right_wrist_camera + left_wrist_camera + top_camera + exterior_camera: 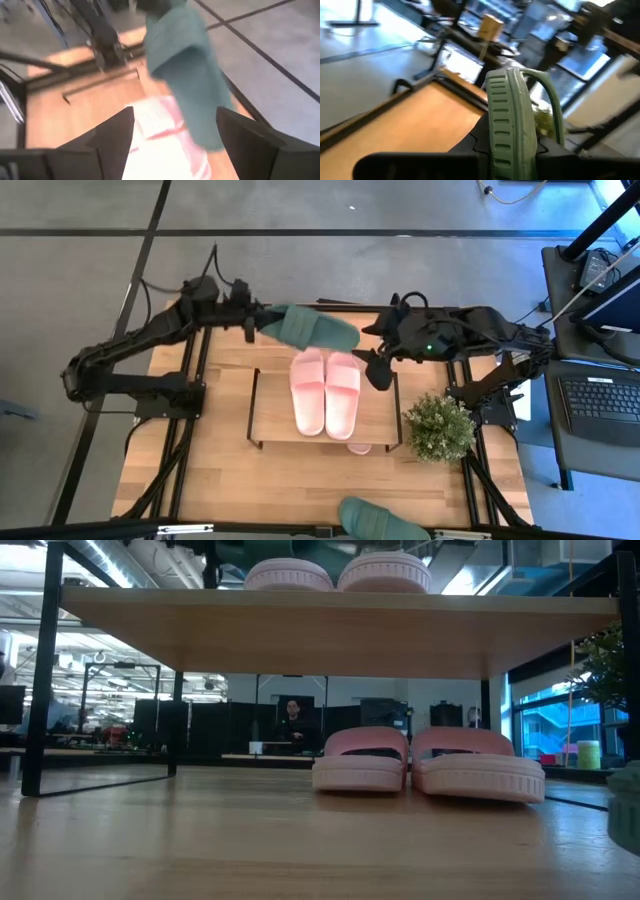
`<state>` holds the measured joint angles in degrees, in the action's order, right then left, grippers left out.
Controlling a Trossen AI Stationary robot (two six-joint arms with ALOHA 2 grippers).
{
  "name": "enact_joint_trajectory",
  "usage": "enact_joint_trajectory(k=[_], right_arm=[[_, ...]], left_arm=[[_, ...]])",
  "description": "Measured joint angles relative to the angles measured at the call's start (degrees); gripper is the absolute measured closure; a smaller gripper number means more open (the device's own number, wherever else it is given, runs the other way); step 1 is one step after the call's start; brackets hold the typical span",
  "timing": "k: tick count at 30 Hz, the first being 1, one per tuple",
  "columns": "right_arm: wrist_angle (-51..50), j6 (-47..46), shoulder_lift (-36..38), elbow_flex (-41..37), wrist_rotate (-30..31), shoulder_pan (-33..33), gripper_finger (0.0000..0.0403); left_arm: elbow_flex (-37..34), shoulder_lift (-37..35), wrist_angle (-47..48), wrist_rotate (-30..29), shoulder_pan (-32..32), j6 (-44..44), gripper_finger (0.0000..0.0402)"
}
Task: Pick and place slides into the shelf
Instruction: Put the green slipper under the shelf
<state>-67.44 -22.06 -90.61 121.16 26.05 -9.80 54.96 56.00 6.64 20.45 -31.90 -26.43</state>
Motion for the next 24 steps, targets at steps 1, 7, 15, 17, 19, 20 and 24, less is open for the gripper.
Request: enact_joint_trajectory(k=[1,7,15,17,19,20,24], right_arm=[[-1.1,0.5,0.0,0.0,0.0,0.0,0.0123],[-8.9,1.7,0.0,0.0,0.0,1.1,0.0123],[-19.5,2.9,1.2,0.0,-0.2,3.2,0.0123],[-20.3,2.8,1.9,0.0,-0.2,3.8,0.0123],[-20.7,2.4,2.6,0.0,-0.2,4.2,0.0123],[-20.7,1.8,3.1,0.0,-0.2,4.3,0.0123],[-20.6,-0.5,4.2,0.0,-0.2,4.4,0.0123]], left_arm=[[2.1,1.3,1.9,-0.3,-1.0,0.6,0.0371],[19.0,13.1,19.3,4.0,-6.9,6.8,0.0371],[42.6,29.9,53.3,12.8,-19.0,18.6,0.0371],[46.6,33.4,57.4,11.4,-20.5,21.8,0.0371],[49.1,36.6,60.5,10.9,-22.3,24.6,0.0371],[50.0,38.1,61.4,10.9,-23.0,26.1,0.0371],[52.3,43.4,63.5,15.8,-25.2,32.1,0.0371]])
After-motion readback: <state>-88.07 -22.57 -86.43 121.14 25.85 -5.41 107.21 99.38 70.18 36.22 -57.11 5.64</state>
